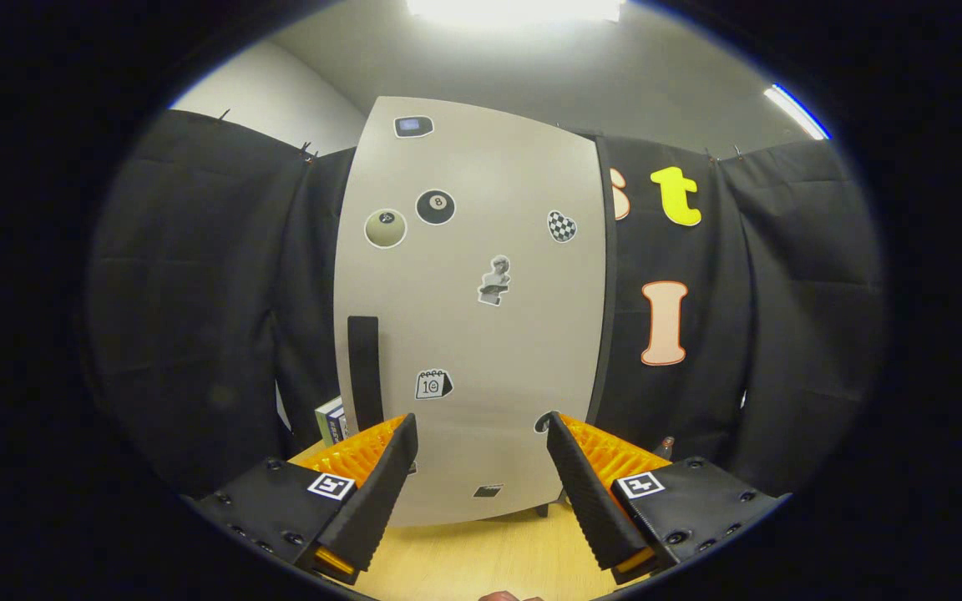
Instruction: Open the shoe cabinet door, grab the shoes and put them into the shoe cabinet, then close the shoe cabinet door.
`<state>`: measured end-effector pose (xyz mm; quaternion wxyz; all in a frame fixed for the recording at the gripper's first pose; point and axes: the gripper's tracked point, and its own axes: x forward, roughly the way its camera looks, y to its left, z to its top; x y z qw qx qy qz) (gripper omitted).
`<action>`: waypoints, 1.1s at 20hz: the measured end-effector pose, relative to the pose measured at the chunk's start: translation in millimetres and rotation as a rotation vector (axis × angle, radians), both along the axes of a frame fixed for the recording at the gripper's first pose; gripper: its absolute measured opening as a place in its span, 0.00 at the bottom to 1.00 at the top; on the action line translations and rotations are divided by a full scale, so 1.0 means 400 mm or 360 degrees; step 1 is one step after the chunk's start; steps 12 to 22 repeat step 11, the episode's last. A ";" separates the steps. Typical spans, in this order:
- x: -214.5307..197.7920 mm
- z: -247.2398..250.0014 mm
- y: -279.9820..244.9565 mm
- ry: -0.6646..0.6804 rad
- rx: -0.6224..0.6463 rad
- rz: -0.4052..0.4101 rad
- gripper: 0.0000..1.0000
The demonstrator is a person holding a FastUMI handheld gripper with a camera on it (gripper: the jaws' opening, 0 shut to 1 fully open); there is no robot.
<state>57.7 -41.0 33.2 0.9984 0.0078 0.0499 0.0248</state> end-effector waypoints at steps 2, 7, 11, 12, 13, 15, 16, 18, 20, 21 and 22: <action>0.008 -0.009 -0.014 -0.0009 0.0014 0.0006 0.98; 0.023 -0.027 -0.033 -0.0005 0.0082 0.0042 0.98; 0.041 -0.014 -0.026 -0.0036 0.0084 0.0047 0.98; 0.041 -0.014 -0.026 -0.0036 0.0084 0.0047 0.98; 0.041 -0.014 -0.026 -0.0036 0.0084 0.0047 0.98; 0.041 -0.014 -0.026 -0.0036 0.0084 0.0047 0.98; 0.041 -0.014 -0.026 -0.0036 0.0084 0.0047 0.98; 0.041 -0.014 -0.026 -0.0036 0.0084 0.0047 0.98; 0.041 -0.014 -0.026 -0.0036 0.0084 0.0047 0.98; 0.041 -0.014 -0.026 -0.0036 0.0084 0.0047 0.98; 0.041 -0.014 -0.026 -0.0036 0.0084 0.0047 0.98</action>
